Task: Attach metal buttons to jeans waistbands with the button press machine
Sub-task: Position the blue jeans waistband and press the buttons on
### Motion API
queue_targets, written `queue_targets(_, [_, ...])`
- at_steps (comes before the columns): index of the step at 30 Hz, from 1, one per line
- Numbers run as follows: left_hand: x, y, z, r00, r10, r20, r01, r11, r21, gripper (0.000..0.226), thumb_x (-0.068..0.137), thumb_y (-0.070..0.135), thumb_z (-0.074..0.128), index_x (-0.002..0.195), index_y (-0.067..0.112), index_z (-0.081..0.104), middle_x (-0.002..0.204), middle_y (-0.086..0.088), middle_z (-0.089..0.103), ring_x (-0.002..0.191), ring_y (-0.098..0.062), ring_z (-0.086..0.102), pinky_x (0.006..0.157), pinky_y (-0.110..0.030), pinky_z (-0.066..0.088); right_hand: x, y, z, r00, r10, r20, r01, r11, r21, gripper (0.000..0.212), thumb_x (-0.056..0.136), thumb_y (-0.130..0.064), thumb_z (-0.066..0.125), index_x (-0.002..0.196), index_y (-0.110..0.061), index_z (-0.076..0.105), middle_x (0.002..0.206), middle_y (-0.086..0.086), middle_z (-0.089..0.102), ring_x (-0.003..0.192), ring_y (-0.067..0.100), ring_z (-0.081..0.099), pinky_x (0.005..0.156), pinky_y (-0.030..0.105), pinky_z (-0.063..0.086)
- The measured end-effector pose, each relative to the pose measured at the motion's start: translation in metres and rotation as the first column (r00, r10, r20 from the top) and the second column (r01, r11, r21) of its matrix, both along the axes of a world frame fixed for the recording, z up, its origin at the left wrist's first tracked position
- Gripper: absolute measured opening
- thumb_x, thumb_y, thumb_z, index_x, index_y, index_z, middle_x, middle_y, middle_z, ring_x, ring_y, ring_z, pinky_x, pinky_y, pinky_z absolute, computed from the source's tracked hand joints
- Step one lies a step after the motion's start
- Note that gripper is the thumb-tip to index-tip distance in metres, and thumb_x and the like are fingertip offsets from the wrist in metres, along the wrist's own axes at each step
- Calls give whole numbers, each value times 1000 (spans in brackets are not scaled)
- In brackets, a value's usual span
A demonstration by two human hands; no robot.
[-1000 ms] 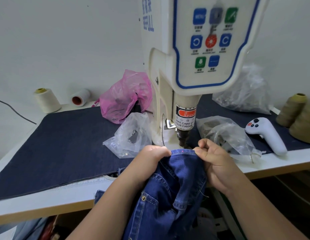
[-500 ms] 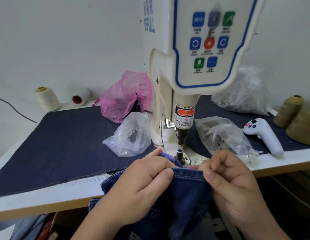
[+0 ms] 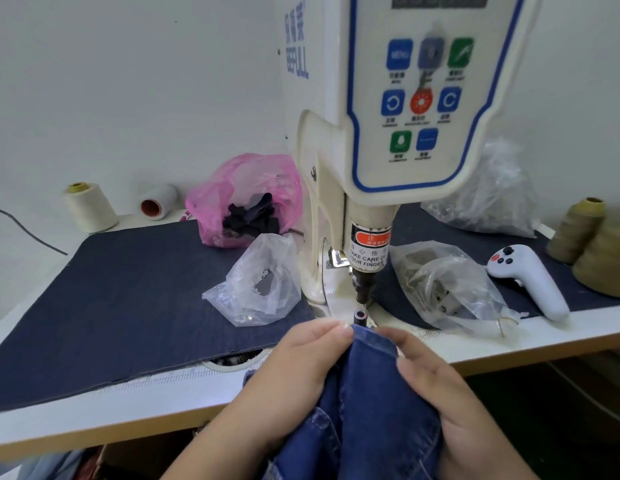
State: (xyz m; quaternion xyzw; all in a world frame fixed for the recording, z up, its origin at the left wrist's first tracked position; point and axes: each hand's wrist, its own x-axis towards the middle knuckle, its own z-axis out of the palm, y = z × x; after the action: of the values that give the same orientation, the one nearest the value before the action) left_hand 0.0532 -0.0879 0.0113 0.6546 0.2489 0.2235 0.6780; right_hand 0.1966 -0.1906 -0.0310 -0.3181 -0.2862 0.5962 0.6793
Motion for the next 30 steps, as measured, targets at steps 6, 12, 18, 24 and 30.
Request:
queue_targets(6, [11, -9, -9, 999, -40, -17, 39, 996, -80, 52, 79, 50, 63, 88, -1, 60, 90, -15, 60, 90, -26, 54, 98, -62, 40, 20, -16, -11, 960, 239, -149, -241, 971, 4, 71, 69, -19, 89, 131, 0, 60, 140, 26, 54, 129, 40, 53, 106, 47, 44])
queue_targets(12, [14, -5, -8, 996, -86, -5, 86, 996, -20, 43, 86, 47, 61, 87, 4, 65, 89, -25, 64, 89, -26, 57, 91, -51, 44, 26, -23, -8, 986, 23, -164, -4, 993, 118, 30, 103, 7, 34, 128, 9, 49, 134, 33, 50, 125, 41, 51, 108, 45, 37])
queue_targets(18, [2, -3, -12, 991, -113, -66, 119, 988, 99, 29, 91, 44, 57, 78, 22, 71, 79, 3, 68, 79, -11, 63, 79, -29, 48, 35, -26, 5, 991, -129, 47, 133, 988, -83, 52, 39, -20, 101, 67, -5, 60, 69, 21, 55, 57, 26, 54, 52, 29, 45])
queue_targets(24, [13, -1, -22, 988, 152, -23, -146, 974, 171, 37, 83, 42, 54, 67, 9, 60, 67, 3, 58, 68, -9, 51, 70, -33, 41, 31, -1, 23, 956, -126, 266, 173, 972, -158, 10, 65, -17, 77, 64, -13, 68, 69, 18, 64, 57, 18, 62, 49, 23, 50])
queue_targets(30, [18, 24, -21, 919, 357, -167, -251, 857, 450, 35, 74, 40, 43, 62, 8, 35, 64, -3, 34, 60, -9, 31, 58, -28, 29, 33, 39, 24, 928, -117, 353, 204, 954, -222, 11, 65, -20, 70, 57, -17, 64, 64, 10, 62, 57, 15, 58, 52, 23, 47])
